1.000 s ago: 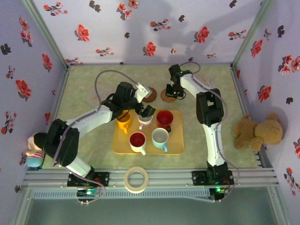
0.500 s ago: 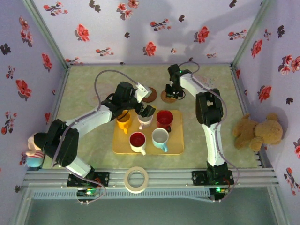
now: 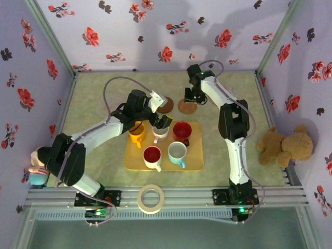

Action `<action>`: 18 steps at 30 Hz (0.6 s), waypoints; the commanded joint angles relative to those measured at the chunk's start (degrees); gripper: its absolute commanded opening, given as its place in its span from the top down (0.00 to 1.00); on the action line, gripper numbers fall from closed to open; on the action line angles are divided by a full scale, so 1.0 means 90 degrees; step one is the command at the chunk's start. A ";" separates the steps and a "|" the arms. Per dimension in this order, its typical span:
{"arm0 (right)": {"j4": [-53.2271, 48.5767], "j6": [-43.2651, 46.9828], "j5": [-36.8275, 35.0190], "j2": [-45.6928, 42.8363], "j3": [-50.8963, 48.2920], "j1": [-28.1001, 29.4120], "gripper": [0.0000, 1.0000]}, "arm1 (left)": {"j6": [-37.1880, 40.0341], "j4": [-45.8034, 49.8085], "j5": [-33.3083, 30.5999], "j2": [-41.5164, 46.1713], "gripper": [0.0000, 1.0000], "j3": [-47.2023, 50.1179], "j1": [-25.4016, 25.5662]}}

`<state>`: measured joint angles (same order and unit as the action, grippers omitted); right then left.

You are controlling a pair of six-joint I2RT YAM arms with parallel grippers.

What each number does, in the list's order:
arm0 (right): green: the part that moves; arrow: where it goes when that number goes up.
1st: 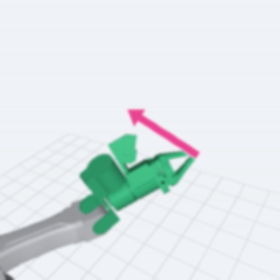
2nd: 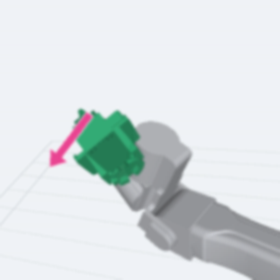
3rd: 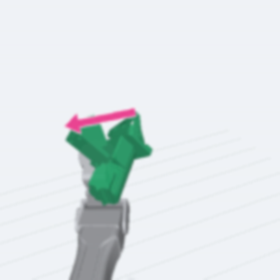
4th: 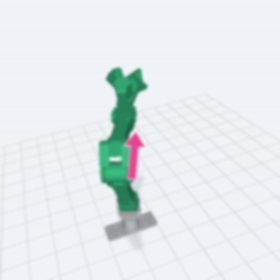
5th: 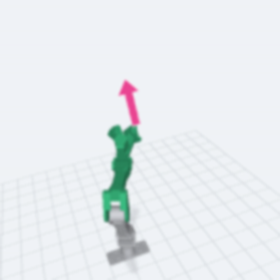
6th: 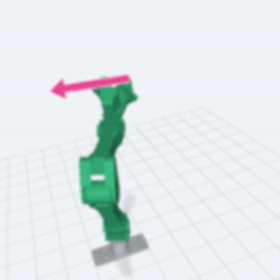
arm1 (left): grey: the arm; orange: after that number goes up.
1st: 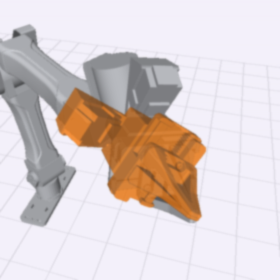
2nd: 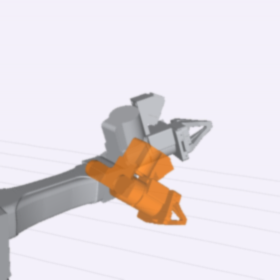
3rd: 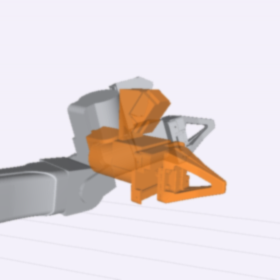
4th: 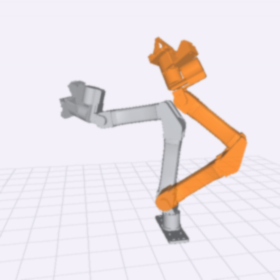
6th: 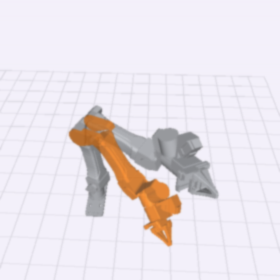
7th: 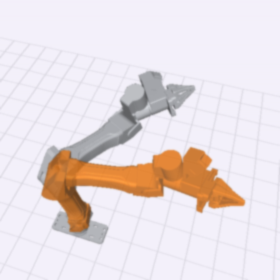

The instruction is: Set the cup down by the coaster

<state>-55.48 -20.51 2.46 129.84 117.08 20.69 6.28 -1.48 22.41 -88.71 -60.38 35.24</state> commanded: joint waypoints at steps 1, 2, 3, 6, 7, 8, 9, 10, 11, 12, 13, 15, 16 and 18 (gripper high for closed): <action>-0.0515 0.0359 -0.0621 -0.0515 0.0277 0.0024 0.58 | -0.0056 -0.0082 -0.0080 0.0268 0.00 -0.0267 0.0002; -0.0577 0.0419 -0.0710 -0.0574 0.0292 0.0012 0.56 | -0.0036 -0.0043 -0.0084 0.0279 0.00 -0.0300 0.0019; -0.0631 0.0477 -0.0799 -0.0625 0.0299 -0.0002 0.55 | -0.0017 -0.0022 -0.0088 0.0282 0.00 -0.0331 0.0036; -0.0758 0.0611 -0.1049 -0.0782 0.0265 -0.0060 0.50 | 0.0022 -0.0036 -0.0097 0.0243 0.00 -0.0386 0.0092; -0.0783 0.0652 -0.1137 -0.0826 0.0234 -0.0079 0.47 | 0.0024 -0.0064 -0.0104 0.0220 0.00 -0.0399 0.0107; -0.0837 0.0693 -0.1323 -0.0851 0.0215 -0.0100 0.45 | 0.0033 -0.0108 -0.0124 0.0167 0.00 -0.0410 0.0135; -0.0909 0.0756 -0.1511 -0.0878 0.0209 -0.0111 0.44 | 0.0043 -0.0134 -0.0141 0.0113 0.00 -0.0427 0.0160; -0.0948 0.0807 -0.1666 -0.0895 0.0200 -0.0129 0.42 | 0.0039 -0.0157 -0.0152 0.0076 0.00 -0.0447 0.0180; -0.0980 0.0856 -0.1797 -0.0903 0.0176 -0.0157 0.41 | 0.0025 -0.0217 -0.0161 0.0021 0.00 -0.0464 0.0202; -0.1002 0.0889 -0.1871 -0.0926 0.0154 -0.0194 0.38 | -0.0002 -0.0278 -0.0163 -0.0037 0.00 -0.0477 0.0220; -0.1005 0.0919 -0.1907 -0.0934 0.0107 -0.0234 0.36 | -0.0037 -0.0312 -0.0157 -0.0095 0.00 -0.0504 0.0234; -0.0933 0.0960 -0.1924 -0.0960 -0.0011 -0.0349 0.33 | -0.0054 -0.0315 -0.0166 -0.0222 0.00 -0.0607 0.0287; -0.0886 0.0961 -0.1925 -0.0984 -0.0069 -0.0402 0.33 | -0.0054 -0.0324 -0.0166 -0.0267 0.00 -0.0647 0.0307; -0.0719 0.0951 -0.1900 -0.1003 -0.0230 -0.0530 0.33 | -0.0081 -0.0365 -0.0177 -0.0375 0.00 -0.0710 0.0350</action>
<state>-61.80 -13.23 -12.05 122.98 116.73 17.56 6.28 -2.92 21.45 -90.59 -64.62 37.67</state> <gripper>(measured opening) 0.673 0.997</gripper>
